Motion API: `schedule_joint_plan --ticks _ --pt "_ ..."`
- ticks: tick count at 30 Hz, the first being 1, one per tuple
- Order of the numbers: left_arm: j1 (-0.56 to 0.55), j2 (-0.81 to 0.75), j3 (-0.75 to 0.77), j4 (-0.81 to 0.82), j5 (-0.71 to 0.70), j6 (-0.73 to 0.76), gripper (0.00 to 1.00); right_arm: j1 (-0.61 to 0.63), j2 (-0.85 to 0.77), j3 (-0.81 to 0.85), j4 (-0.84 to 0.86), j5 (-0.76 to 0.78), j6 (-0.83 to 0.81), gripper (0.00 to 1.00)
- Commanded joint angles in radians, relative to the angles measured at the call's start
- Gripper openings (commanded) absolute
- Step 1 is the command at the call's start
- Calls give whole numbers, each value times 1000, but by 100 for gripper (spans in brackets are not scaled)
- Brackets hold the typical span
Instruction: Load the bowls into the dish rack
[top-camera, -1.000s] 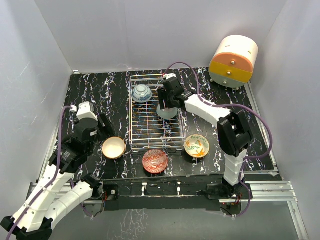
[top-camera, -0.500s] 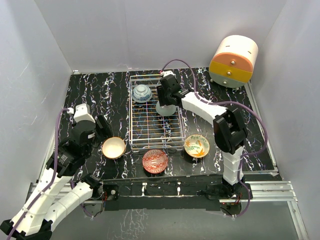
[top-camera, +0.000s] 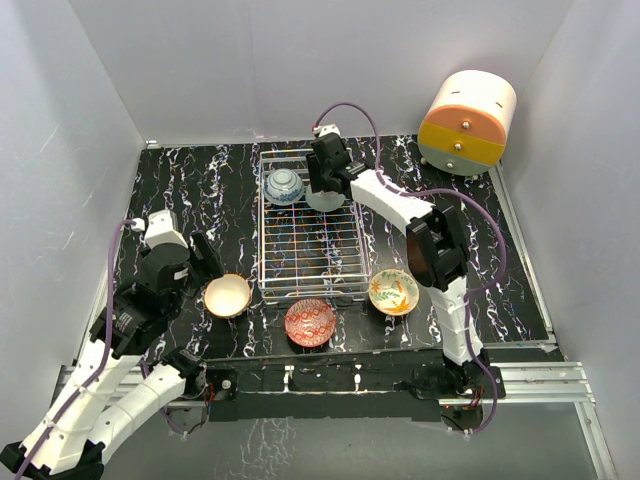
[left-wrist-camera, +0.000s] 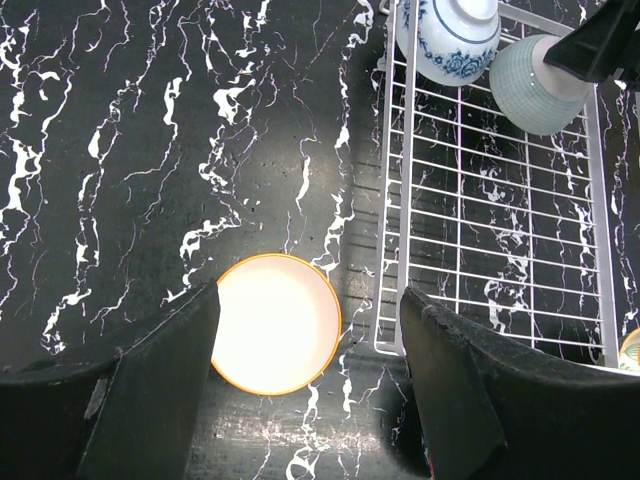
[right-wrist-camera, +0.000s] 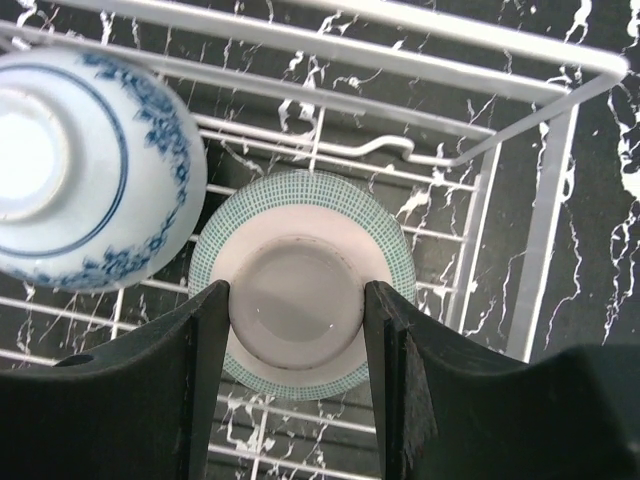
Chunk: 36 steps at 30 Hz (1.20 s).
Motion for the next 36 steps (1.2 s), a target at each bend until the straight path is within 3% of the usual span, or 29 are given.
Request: schedule_joint_plan --ticks 1,13,20,24,31,35,36 --pt "-1 -1 19 -21 -28 12 71 -28 15 97 41 50 -18 52" --pt "-2 18 10 -8 -18 11 71 -65 56 120 69 36 -34 54" --pt "-2 16 4 -10 -17 7 71 -66 55 95 95 11 -32 77" --pt "-2 16 -3 -12 -17 3 71 -66 31 91 106 -16 -37 79" --pt "-2 28 6 -3 5 6 73 -63 -150 -15 174 -88 -24 84" --pt "-2 27 27 42 87 65 78 -61 -284 -100 176 -100 -3 85" --pt "-1 27 31 60 119 95 81 -61 -321 -138 173 -96 5 89"
